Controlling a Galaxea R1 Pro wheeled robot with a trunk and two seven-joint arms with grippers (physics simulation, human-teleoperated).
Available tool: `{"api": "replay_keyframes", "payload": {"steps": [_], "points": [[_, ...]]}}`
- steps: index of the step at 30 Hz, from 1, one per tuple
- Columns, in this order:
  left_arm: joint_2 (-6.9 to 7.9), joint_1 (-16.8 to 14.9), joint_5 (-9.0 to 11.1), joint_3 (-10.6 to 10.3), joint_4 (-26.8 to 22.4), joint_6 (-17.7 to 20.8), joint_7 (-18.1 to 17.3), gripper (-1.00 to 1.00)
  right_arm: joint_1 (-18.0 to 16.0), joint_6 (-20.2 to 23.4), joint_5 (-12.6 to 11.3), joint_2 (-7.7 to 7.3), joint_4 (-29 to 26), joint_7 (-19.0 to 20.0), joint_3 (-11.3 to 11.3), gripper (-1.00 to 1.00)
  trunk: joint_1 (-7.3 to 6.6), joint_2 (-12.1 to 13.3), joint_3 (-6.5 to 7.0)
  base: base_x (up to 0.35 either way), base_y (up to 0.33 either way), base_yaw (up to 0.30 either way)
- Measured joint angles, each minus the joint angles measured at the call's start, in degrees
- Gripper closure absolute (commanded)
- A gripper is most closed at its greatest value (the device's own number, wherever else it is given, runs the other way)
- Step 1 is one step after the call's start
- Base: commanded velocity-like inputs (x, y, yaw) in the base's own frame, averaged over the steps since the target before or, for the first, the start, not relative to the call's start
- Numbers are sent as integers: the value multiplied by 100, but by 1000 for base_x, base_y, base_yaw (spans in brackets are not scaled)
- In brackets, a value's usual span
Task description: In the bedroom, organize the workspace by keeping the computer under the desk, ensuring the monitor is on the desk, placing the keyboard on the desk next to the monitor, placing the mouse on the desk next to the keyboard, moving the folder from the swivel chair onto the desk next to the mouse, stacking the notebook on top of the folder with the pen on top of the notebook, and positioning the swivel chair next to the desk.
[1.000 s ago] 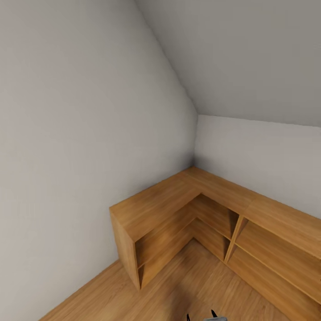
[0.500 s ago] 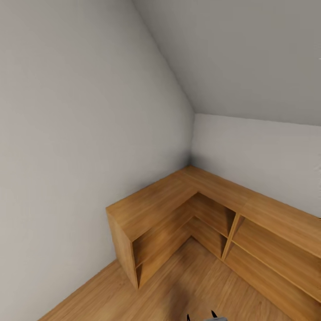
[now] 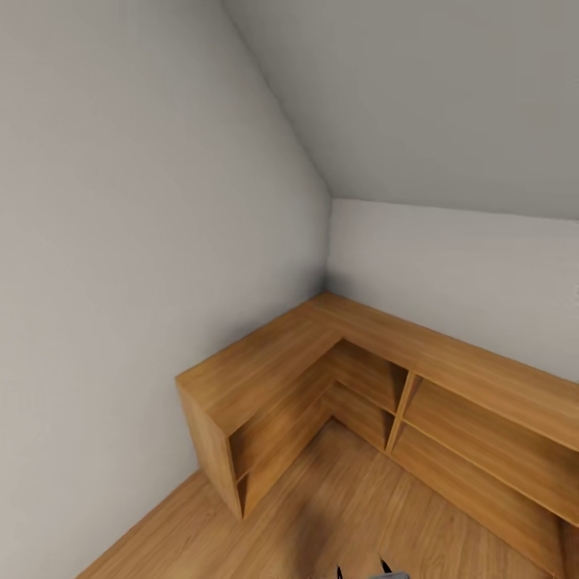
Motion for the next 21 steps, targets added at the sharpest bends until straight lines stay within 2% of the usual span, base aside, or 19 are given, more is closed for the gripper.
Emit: {"api": "replay_keyframes", "payload": {"steps": [9, 12, 14, 18, 21], "points": [[1, 0, 0, 0, 0, 1, -1, -100, 0, -1, 22, -19, 0, -5, -10, -100, 0, 0, -48, -2, 18, -246], [2, 0, 0, 0, 0, 1, -1, -100, -7, 1, -44, -297, -20, -35, -83, -100, 0, 0, -58, 0, 1, -269], [1, 0, 0, 0, 0, 1, -1, -100, -8, 3, -90, -417, -66, -39, -86, -100, 0, 0, -65, 0, 0, -270], [0, 0, 0, 0, 1, 1, -1, -100, -8, 6, -174, -490, -115, -36, -83, -100, 0, 0, -78, 2, 0, -272], [0, 0, 0, 0, 1, -8, -1, -100, -8, 7, -240, -512, -144, -19, -77, -100, -2, -1, -87, 228, 0, -278]]}}
